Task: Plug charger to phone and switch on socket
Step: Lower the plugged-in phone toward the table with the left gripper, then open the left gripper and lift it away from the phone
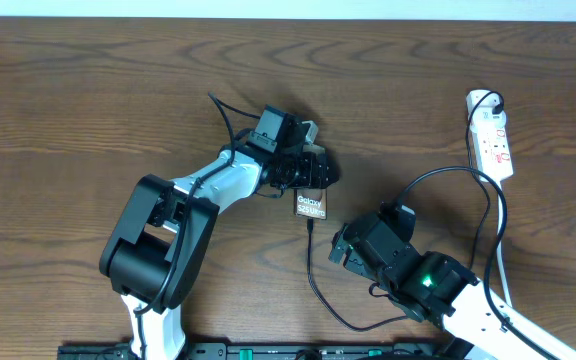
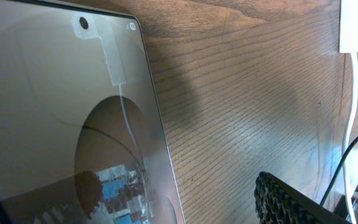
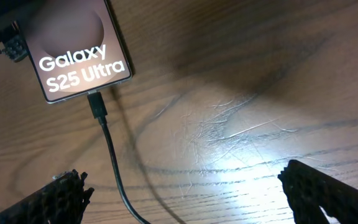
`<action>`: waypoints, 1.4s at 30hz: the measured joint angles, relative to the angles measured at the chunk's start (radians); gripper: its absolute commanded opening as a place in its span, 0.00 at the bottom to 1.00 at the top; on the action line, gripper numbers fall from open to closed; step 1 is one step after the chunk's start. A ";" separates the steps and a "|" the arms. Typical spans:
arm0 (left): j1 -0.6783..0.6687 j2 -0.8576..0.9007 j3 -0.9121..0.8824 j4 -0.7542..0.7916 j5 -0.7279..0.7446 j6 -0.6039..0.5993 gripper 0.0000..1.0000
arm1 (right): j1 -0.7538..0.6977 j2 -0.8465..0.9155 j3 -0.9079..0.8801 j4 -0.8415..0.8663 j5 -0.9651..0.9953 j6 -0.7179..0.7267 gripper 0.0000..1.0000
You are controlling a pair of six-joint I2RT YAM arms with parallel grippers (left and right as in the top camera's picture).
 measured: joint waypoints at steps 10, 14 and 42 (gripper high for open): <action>0.010 0.000 0.013 -0.036 -0.006 -0.017 0.78 | 0.000 0.000 0.000 -0.002 -0.010 0.005 0.99; 0.010 0.000 0.019 -0.050 -0.029 -0.066 0.78 | 0.000 0.000 0.000 -0.002 -0.010 0.005 0.99; 0.009 -0.012 0.061 -0.177 -0.189 -0.117 0.78 | 0.000 0.005 0.000 -0.002 0.013 0.005 0.99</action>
